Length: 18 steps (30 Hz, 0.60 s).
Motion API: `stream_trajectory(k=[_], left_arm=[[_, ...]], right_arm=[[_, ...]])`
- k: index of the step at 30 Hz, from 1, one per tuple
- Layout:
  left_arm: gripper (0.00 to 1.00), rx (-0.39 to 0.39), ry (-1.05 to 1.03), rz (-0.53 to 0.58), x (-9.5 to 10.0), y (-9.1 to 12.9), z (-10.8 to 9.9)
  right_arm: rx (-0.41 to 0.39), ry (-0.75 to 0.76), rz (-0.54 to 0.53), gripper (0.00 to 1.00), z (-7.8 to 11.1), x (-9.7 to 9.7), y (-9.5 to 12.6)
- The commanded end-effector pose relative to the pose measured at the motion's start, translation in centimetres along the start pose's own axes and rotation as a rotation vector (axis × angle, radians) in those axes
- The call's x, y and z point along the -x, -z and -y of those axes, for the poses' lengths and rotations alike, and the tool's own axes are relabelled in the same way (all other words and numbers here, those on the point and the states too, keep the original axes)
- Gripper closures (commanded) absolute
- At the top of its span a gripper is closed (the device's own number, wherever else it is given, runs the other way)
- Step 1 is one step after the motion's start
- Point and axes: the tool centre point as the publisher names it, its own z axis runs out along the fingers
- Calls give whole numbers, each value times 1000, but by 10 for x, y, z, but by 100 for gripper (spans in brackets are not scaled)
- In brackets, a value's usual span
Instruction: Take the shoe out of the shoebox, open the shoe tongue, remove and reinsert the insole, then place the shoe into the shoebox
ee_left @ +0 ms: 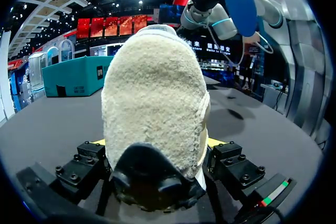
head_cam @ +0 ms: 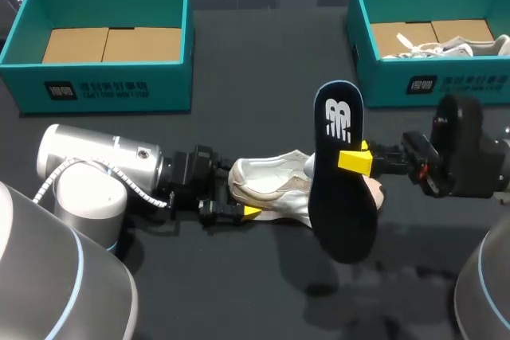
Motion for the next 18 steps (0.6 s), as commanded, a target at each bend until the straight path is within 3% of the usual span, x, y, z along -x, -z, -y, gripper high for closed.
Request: stream_trajectory(k=[1, 5, 7, 8, 9, 10, 18], left_arm=[[100, 2, 0, 0, 0, 0, 0], [100, 2, 0, 0, 0, 0, 0], [69, 2, 0, 0, 0, 0, 0], [60, 2, 0, 0, 0, 0, 0], [18, 2, 0, 0, 0, 0, 0], [0, 5, -6, -7, -1, 1, 1], [0, 98, -24, -30, -2, 15, 7]], right_arm=[[4, 0, 74, 100, 2, -11, 4], [4, 0, 74, 100, 2, -11, 4], [4, 0, 74, 100, 2, -11, 4], [4, 0, 74, 100, 2, -11, 4], [4, 0, 74, 100, 2, -11, 4], [4, 0, 74, 100, 2, -11, 4], [4, 0, 74, 100, 2, -11, 4]])
